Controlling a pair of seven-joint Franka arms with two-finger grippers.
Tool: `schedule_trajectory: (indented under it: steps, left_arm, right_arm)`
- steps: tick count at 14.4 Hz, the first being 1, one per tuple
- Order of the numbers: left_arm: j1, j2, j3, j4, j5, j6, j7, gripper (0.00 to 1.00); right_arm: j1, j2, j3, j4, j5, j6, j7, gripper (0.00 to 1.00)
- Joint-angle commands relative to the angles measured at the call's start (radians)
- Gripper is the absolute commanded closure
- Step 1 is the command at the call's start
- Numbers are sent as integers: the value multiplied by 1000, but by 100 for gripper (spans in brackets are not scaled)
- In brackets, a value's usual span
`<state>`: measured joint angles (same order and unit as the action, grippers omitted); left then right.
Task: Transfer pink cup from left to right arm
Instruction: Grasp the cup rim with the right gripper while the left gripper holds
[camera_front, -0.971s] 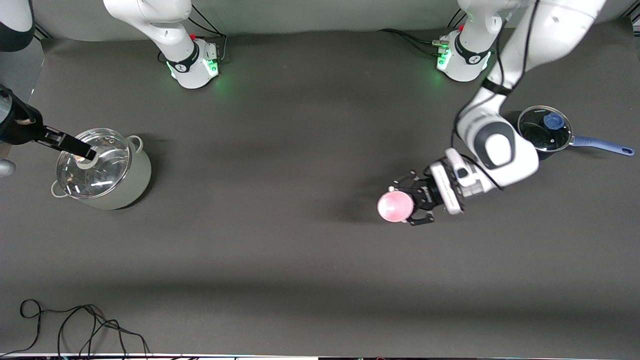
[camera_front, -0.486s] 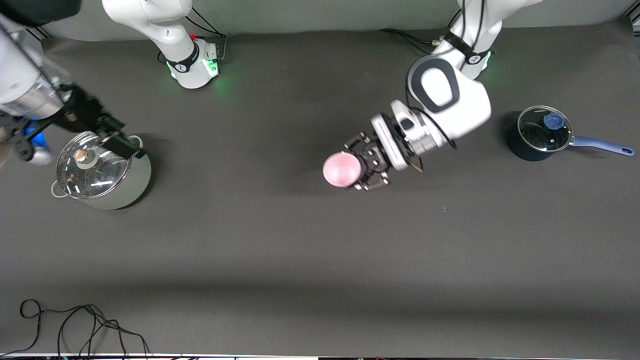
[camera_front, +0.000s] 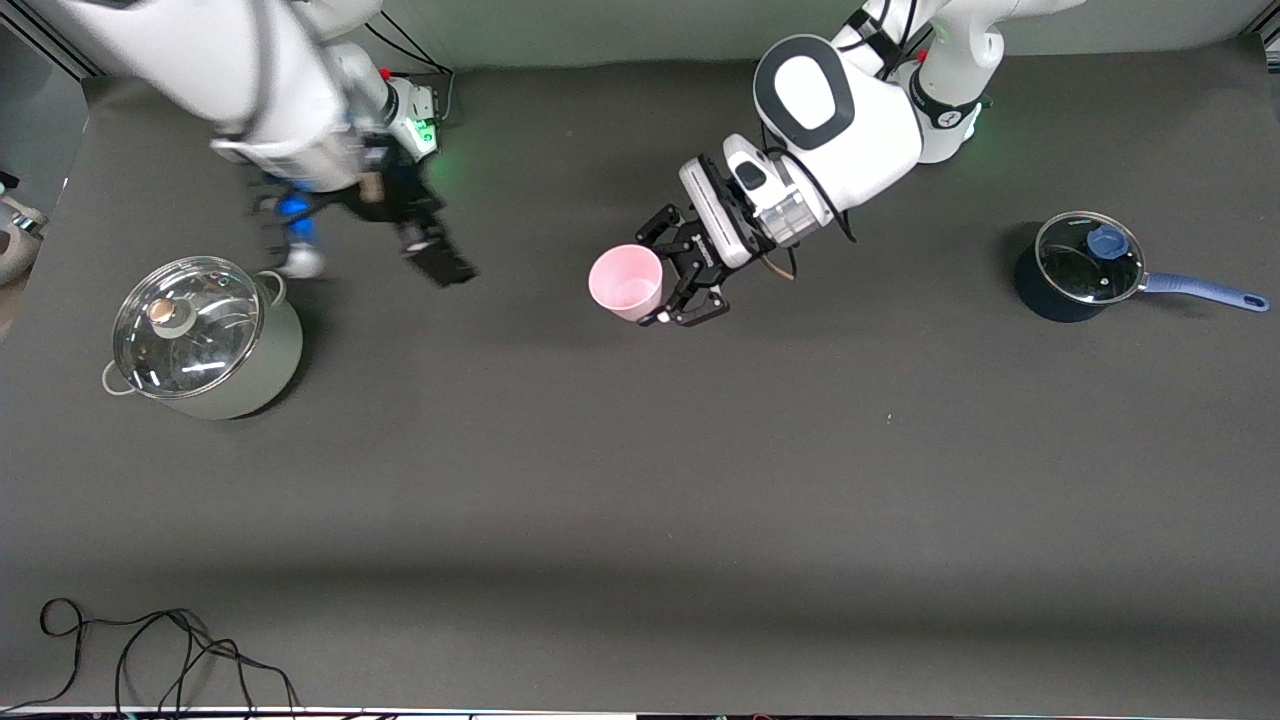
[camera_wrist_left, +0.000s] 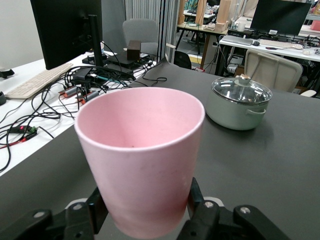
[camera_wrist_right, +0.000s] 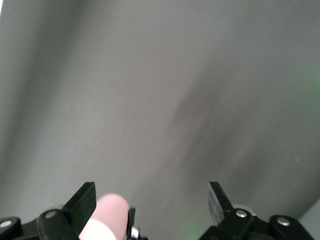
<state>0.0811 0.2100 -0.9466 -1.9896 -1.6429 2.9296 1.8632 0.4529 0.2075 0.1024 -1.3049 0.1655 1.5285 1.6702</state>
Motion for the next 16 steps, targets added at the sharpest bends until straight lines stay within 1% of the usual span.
schedule_trajectory:
  steps: [1, 3, 6, 7, 10, 14, 15, 16]
  left_arm:
    - [3, -15, -6, 15, -17, 17, -28, 63]
    - [2, -15, -14, 21, -17, 42, -32, 63]
    - [2, -15, -14, 25, -17, 43, -39, 63]
    - [2, -15, -15, 25, -18, 43, -39, 63]
    - [-1, -15, -17, 25, -17, 63, -39, 63]
    - [-3, -15, -15, 25, -17, 65, -39, 63]
    - [-3, -15, -15, 25, -17, 65, -39, 63]
    - [-3, -12, -15, 25, -17, 66, -39, 63]
  right_arm:
    - [47, 69, -13, 82, 76, -19, 49, 1]
    - [68, 93, -6, 99, 97, -13, 60, 1]
    - [114, 125, -3, 134, 127, -8, 69, 1]
    - [136, 142, -3, 148, 127, 19, 104, 1]
    - [141, 181, -3, 164, 127, 85, 154, 1]
    - [144, 199, -3, 164, 121, 108, 155, 1]
    - [144, 202, -6, 162, 120, 114, 155, 4]
    - [144, 208, -6, 162, 120, 119, 155, 11]
